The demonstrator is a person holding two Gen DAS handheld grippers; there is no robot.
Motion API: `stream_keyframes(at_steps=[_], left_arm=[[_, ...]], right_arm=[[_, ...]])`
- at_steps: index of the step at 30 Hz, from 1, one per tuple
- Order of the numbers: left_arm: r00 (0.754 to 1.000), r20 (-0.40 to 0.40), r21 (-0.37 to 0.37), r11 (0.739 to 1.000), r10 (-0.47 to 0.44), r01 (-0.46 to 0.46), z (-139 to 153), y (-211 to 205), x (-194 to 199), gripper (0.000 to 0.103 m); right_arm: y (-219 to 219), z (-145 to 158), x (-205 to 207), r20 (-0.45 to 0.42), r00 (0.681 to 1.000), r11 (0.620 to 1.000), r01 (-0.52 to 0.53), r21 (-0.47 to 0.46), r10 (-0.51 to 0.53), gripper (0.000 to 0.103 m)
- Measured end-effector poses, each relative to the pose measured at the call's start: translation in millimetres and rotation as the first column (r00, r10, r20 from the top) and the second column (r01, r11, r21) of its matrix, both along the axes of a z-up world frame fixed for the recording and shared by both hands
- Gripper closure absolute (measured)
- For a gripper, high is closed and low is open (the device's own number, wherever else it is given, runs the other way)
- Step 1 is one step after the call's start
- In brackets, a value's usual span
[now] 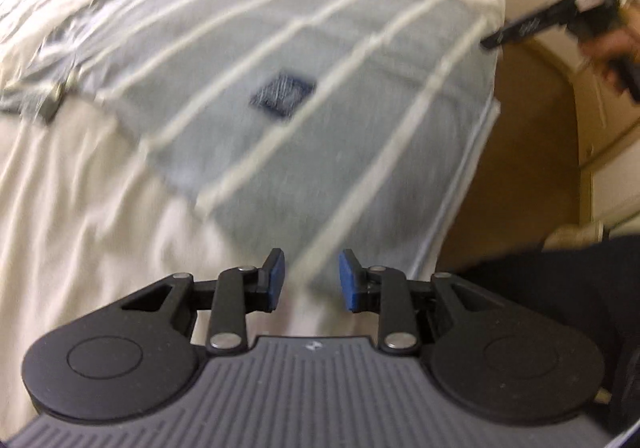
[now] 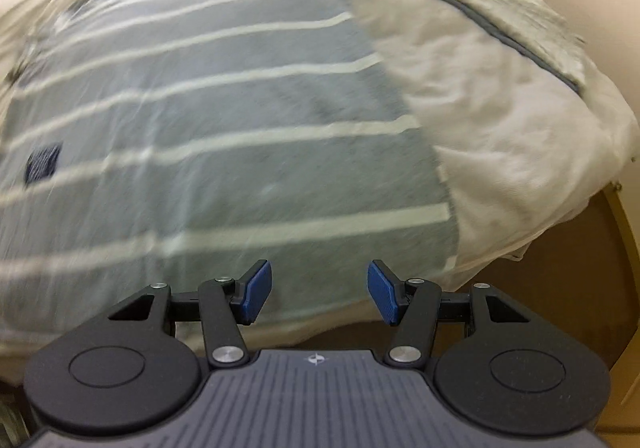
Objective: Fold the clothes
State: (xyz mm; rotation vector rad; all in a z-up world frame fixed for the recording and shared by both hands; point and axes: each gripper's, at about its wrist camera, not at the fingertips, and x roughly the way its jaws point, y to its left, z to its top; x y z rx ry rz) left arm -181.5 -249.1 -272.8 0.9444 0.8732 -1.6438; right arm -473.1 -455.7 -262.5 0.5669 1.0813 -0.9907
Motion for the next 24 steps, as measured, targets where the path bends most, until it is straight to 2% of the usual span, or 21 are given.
stream_keyframes(at_steps=[5, 8, 14, 16, 21, 23, 24], left_arm=[[1.0, -0.01, -0.002, 1.0, 0.004, -0.004, -7.4, -32.2, -16.1, 0.078], [0.999, 0.004, 0.004, 0.999, 0.035, -0.035, -0.1, -43.0, -16.1, 0.078], [0.989, 0.057, 0.002, 0.991, 0.136, -0.136, 25.8, -65.7, -5.8, 0.071], [0.981, 0.066, -0.01, 0.983, 0.184, -0.184, 37.6, -74.1, 0.1, 0.063], [0.951, 0.058, -0.046, 0.952, 0.304, -0.301, 68.1, -97.6, 8.9, 0.053], [0.936, 0.059, -0.063, 0.937, 0.346, -0.342, 78.8, -107.4, 10.4, 0.037], [0.928, 0.061, -0.075, 0.929, 0.368, -0.363, 84.0, -111.5, 10.4, 0.035]], right_arm=[[-31.6, -13.4, -16.9, 0.044, 0.998, 0.998, 0.054, 0.02, -0.055, 0.047], [-45.7, -21.9, -22.7, 0.008, 0.998, 0.998, 0.06, 0.013, -0.06, 0.047], [-62.4, -1.4, -25.5, 0.016, 0.997, 0.997, 0.075, -0.001, -0.074, 0.046], [-63.9, 11.8, -19.9, 0.027, 0.997, 0.997, 0.073, -0.003, -0.073, 0.045], [-63.7, 49.3, 6.8, 0.057, 0.998, 0.999, 0.029, -0.022, -0.028, 0.037], [-65.4, 63.5, 18.9, 0.076, 0.997, 1.0, 0.018, -0.02, -0.016, 0.033], [-66.0, 70.2, 24.9, 0.086, 0.996, 1.0, 0.016, -0.016, -0.014, 0.032]])
